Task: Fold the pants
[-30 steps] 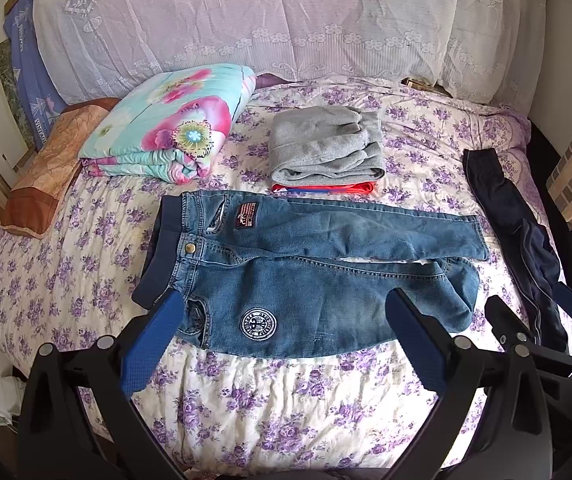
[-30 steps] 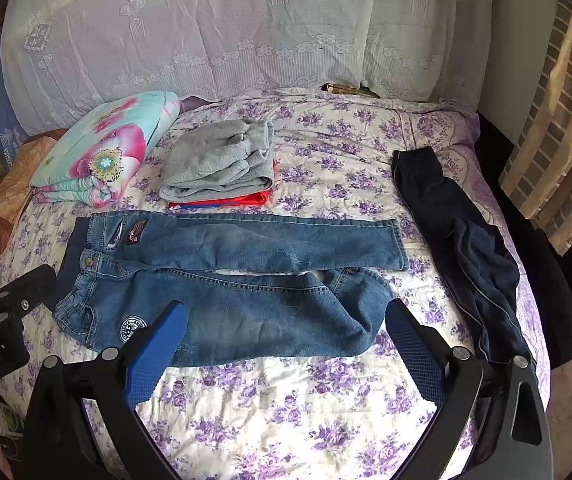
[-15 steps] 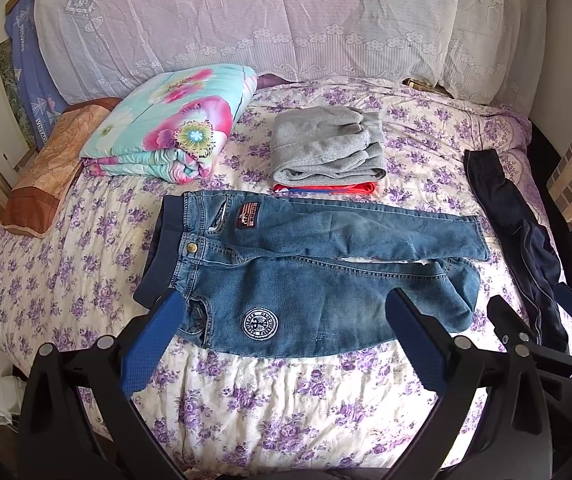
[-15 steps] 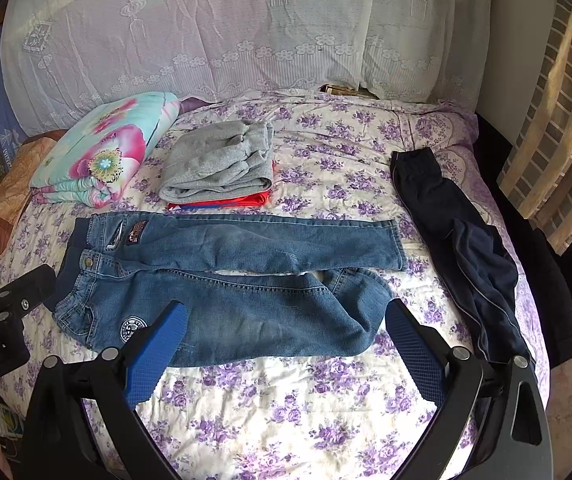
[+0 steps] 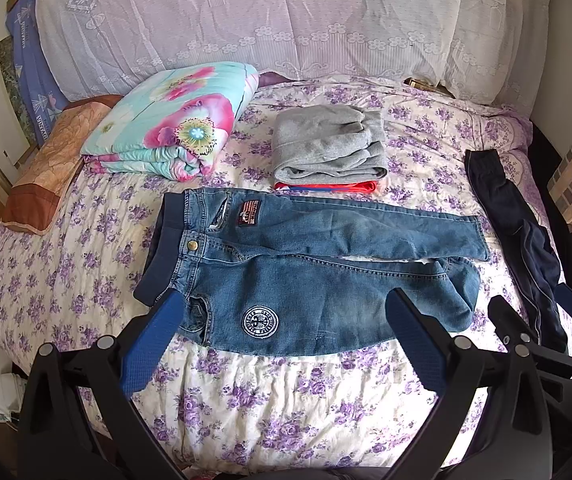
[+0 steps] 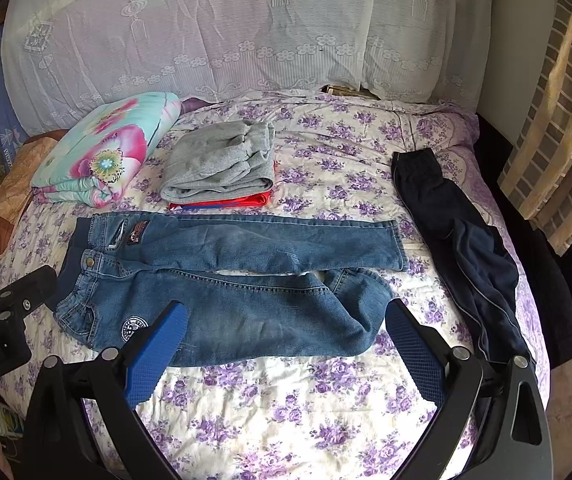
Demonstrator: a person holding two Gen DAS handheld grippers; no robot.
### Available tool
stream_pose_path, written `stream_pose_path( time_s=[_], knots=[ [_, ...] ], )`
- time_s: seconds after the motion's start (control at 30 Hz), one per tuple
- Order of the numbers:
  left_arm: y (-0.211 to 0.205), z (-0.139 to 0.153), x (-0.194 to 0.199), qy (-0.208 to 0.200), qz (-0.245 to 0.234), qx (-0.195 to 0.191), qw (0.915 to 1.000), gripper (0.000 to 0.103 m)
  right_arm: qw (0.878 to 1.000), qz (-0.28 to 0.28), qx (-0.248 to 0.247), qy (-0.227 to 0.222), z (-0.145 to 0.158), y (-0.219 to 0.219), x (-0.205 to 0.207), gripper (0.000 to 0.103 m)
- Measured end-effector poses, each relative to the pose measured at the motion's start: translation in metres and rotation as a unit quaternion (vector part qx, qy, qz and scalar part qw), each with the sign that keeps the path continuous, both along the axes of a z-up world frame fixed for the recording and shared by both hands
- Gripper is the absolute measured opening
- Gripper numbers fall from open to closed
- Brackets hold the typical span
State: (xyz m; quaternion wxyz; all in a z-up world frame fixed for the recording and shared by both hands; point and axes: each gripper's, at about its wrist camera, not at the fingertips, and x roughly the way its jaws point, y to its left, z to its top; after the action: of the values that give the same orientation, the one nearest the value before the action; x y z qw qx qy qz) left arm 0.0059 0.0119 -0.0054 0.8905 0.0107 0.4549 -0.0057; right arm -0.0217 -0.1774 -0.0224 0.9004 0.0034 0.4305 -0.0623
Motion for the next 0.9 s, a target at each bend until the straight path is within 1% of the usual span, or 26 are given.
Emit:
stream_pose_path(
  time_s=[0.9],
  knots=[
    [0.0019, 0.0004, 0.0008, 0.002, 0.001, -0.001, 1.0000, 0.098, 1.000, 0.000, -0.001, -0.001, 0.0027, 0.0017, -0.0001, 0.099]
  ],
)
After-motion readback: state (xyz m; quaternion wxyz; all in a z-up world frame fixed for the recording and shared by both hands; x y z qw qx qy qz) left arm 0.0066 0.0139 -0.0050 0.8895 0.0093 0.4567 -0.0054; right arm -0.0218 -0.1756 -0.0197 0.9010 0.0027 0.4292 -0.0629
